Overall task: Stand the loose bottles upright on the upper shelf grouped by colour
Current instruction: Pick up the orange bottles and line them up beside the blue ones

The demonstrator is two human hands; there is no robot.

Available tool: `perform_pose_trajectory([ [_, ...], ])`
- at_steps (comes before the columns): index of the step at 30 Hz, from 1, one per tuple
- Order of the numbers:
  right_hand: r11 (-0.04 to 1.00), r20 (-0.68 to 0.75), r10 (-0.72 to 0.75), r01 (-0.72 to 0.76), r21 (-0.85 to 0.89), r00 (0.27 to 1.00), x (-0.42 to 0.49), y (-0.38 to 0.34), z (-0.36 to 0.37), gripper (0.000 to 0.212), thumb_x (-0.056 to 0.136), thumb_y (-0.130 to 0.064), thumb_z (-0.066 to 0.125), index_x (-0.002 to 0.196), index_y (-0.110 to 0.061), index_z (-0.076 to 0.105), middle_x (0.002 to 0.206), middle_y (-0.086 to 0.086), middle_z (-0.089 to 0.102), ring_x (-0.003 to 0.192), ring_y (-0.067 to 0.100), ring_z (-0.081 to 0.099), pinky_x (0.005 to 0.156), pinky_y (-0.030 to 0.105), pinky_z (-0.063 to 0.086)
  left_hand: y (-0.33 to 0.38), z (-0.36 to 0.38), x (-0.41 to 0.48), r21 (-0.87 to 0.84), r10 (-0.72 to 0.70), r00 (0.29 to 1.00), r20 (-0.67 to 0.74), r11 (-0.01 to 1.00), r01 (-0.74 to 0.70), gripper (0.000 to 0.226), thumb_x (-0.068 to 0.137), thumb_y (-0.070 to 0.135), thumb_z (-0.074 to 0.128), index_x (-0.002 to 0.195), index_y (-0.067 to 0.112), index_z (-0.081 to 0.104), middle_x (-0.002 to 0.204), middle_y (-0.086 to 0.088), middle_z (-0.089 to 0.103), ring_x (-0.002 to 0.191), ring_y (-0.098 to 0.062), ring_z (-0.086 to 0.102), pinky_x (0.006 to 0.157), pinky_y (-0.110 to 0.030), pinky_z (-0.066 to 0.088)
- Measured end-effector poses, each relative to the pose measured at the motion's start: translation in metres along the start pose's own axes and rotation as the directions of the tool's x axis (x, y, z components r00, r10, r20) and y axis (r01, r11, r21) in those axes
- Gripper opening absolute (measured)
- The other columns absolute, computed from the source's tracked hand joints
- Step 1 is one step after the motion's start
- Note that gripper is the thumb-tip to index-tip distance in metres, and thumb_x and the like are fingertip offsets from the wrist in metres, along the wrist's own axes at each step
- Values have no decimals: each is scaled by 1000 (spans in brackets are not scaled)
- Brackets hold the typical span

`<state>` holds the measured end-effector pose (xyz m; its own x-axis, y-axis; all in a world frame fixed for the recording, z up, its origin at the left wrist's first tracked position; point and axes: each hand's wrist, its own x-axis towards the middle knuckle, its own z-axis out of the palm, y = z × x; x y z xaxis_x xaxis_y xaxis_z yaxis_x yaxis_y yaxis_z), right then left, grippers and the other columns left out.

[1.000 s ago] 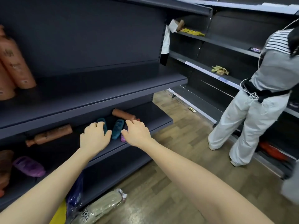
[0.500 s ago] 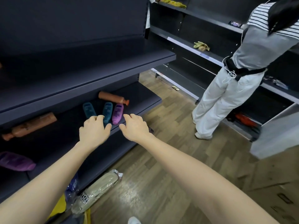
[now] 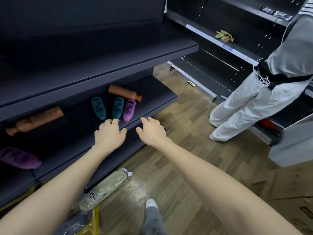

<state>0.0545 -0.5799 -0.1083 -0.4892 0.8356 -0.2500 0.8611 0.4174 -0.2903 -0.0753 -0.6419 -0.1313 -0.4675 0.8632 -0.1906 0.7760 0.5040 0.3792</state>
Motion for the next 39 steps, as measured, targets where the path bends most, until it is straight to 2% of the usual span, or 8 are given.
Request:
perform_pose_trajectory([
  [11,999,48,-29,30,-22,998,64,55,-19,48,98,-35,38,140,-11,36,142,12,40,131,33,34,102,45,35,49,23,53,12,-47,999,22,999,47,48,94,37,46,134,12,42,139,-14,41,126,-36,39,97,-45,37],
  [23,997,98,-73,77,-32,992,124,119,-46,49,99,-36,38,141,-12,35,144,12,37,132,33,33,104,46,33,117,46,111,14,-99,995,26,995,98,52,94,38,45,139,13,38,142,-13,40,128,-35,38,101,-46,37],
  [39,992,128,-116,120,-26,985,157,140,-59,49,99,-36,38,142,-13,33,143,11,38,133,32,32,103,45,33,145,59,142,37,-119,993,18,992,118,52,94,39,45,138,14,38,141,-13,40,128,-34,39,99,-45,37],
])
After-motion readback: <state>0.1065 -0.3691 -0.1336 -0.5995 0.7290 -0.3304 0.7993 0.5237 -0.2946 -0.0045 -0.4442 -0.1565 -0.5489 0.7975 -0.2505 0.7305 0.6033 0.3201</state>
